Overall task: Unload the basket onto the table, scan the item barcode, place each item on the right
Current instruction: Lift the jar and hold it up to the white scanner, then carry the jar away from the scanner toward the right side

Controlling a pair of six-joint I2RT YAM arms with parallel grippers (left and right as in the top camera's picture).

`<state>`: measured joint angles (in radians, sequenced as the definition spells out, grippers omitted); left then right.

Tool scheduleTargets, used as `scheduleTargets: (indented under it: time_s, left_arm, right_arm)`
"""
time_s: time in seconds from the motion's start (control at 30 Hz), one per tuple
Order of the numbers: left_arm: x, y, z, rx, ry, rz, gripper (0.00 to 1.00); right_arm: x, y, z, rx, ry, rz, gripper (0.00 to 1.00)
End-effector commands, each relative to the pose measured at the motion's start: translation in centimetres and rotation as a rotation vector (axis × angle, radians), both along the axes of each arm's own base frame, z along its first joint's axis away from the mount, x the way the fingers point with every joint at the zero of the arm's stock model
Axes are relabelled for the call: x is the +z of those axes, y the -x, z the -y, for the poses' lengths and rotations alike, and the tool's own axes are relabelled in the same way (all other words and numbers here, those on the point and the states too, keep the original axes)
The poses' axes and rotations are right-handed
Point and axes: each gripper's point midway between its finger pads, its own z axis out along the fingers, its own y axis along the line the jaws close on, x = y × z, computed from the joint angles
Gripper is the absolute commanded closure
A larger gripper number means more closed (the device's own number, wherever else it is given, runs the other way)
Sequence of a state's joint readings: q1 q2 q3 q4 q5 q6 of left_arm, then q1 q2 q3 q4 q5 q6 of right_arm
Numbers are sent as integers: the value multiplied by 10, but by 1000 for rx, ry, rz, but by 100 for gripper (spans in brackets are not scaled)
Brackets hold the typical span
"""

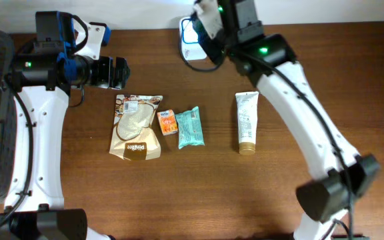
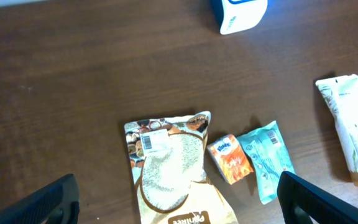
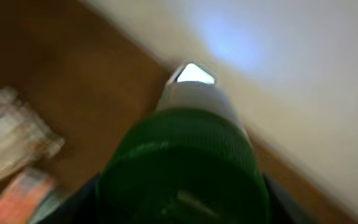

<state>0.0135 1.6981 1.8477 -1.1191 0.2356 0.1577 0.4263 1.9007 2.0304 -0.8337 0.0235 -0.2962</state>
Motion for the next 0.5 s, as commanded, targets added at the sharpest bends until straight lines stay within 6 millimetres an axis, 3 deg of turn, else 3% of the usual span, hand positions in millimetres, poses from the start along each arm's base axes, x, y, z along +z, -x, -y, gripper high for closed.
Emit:
scheduleTargets:
  time_s: [0.0,0.13,0.23,0.47]
  left_arm:
    - [0,-1,-1,-12,-6,3,1]
    - [0,-1,-1,-12,-7,3,1]
    - [0,-1,-1,-12,-7,3,1]
    - [0,-1,-1,-12,-6,3,1]
  right_arm:
    - [-16,31,0,-81,-123,-198,54]
    - [-53,62,15,-136,-56,-397,54]
    - [-71,73,33,-220,-41,-500,54]
    - [-86,68,108,-502,-113,-609,57]
